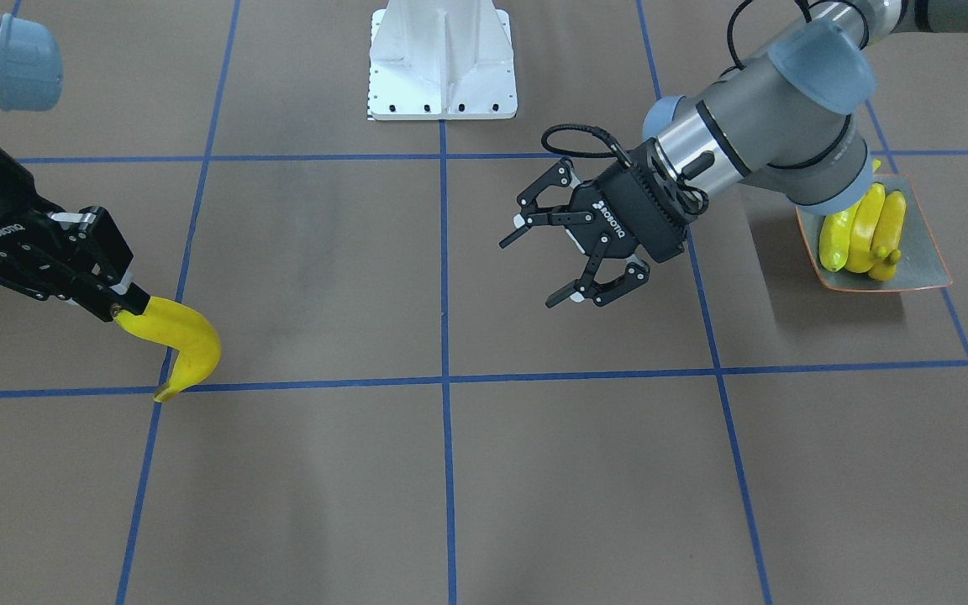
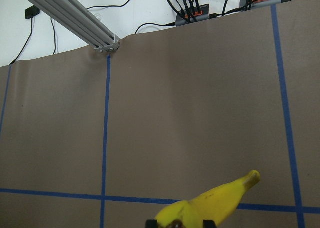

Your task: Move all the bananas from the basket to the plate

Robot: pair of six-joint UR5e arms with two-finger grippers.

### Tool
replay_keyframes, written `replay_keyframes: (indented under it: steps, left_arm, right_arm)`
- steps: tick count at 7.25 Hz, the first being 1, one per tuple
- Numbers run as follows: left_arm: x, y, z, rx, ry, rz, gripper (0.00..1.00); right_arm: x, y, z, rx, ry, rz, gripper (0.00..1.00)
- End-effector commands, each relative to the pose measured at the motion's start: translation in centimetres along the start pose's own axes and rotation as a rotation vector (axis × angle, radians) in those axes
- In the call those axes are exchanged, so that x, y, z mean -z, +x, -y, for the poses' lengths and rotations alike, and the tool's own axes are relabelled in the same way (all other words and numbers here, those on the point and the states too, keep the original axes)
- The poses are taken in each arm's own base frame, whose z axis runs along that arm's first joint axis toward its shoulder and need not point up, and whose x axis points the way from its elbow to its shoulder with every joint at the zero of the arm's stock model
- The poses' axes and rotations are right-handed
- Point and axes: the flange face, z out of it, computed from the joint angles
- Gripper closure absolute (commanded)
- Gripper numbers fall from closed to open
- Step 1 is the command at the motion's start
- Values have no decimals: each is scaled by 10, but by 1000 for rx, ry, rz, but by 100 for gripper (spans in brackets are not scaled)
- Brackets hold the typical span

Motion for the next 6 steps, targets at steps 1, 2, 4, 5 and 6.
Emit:
replay_keyframes:
  steps: [1, 2, 4, 5, 6]
  left_arm:
    - [-31, 43, -25, -74, 142, -93, 1]
    - [-50, 74, -42, -92, 212, -153, 0]
    - [-67, 115, -56, -102, 351, -236, 0]
    - [-72, 119, -58, -110, 412, -263, 0]
    - [-86, 105, -66, -106, 469, -249, 0]
  right_arm:
    - [-5, -27, -17, -29, -46, 42, 100]
    - [-7, -38, -20, -32, -55, 53, 100]
    - [-15, -58, -29, -87, -78, 66, 100]
    - [-19, -73, -38, -105, -96, 78, 100]
    - [-21, -81, -47, -106, -107, 87, 100]
